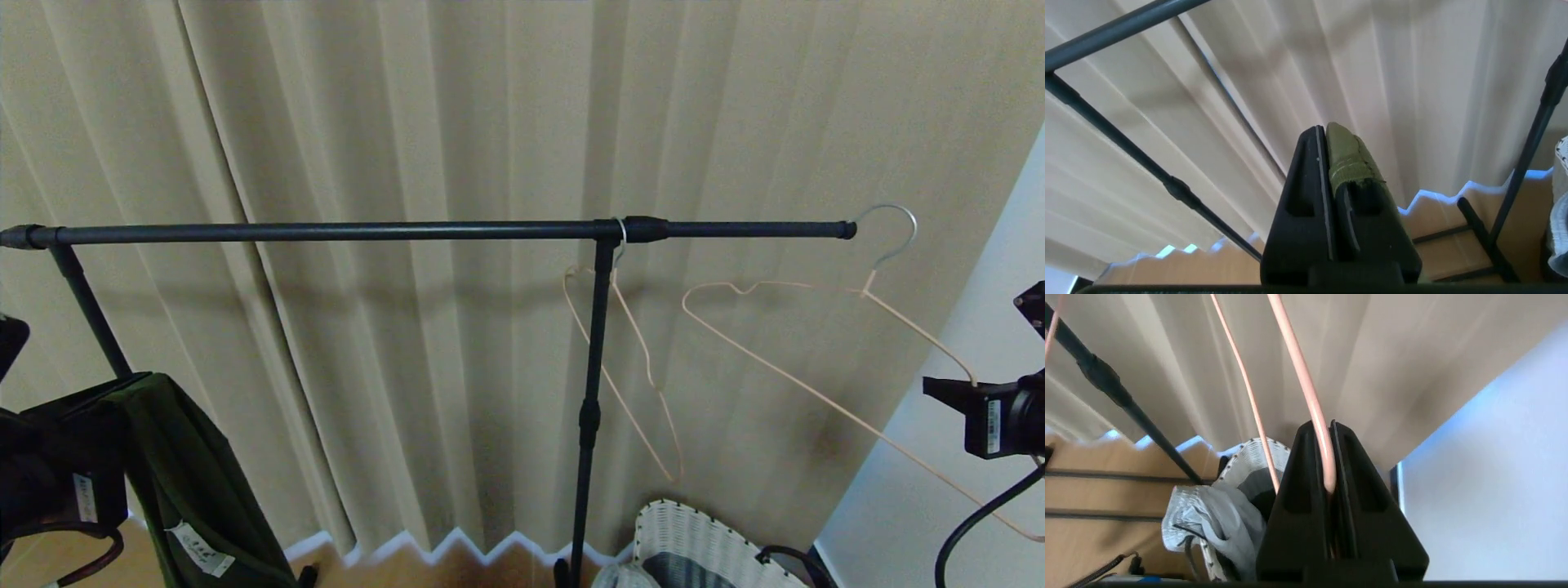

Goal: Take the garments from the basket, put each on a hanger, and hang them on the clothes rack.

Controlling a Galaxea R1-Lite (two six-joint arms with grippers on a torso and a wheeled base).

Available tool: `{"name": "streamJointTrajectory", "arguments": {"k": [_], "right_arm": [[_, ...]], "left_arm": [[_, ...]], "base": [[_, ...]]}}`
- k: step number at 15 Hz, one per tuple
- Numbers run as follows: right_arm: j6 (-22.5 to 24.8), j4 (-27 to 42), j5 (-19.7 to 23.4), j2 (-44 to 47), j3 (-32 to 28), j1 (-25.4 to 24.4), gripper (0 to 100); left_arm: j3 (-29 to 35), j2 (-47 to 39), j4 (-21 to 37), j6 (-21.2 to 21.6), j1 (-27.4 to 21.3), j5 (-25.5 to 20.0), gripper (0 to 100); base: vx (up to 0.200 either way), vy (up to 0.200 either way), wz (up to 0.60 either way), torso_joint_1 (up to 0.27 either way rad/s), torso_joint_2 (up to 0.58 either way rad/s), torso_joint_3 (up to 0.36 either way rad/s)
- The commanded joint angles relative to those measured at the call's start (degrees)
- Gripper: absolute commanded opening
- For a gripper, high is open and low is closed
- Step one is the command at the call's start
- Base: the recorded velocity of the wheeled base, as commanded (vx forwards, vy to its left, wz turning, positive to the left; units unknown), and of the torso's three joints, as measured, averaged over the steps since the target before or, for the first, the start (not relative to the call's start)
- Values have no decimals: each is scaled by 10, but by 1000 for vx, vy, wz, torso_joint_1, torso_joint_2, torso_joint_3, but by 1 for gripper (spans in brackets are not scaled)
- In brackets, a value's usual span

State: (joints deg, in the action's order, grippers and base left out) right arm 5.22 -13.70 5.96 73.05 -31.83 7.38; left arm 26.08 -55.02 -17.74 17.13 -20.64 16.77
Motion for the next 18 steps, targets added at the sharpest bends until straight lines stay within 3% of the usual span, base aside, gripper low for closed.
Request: {"name": "streamJointTrajectory", "arguments": {"k": [1,7,14,17,18], "right_arm": [[1,1,-2,-35,14,0,0],[1,-4,-10,-41,26,1,0],[-4,-7,-4,-43,23,0,0],[-41,-18,3,-57,19,-11,0],[-61,-35,23,-67,22,-35,0]], "left_arm": [[-1,-1,0,0,0,0,0],[-2,1,-1,0,0,1,0],[-9,3,-1,-2,0,1,0],[-7,2,-1,0,0,1,0],[-7,1,-1,0,0,1,0]], "base": [[-200,0,0,2,2,7],[-200,0,0,1,6,2],[0,0,0,0,0,0],[0,0,0,0,0,0],[0,0,0,0,0,0]]}}
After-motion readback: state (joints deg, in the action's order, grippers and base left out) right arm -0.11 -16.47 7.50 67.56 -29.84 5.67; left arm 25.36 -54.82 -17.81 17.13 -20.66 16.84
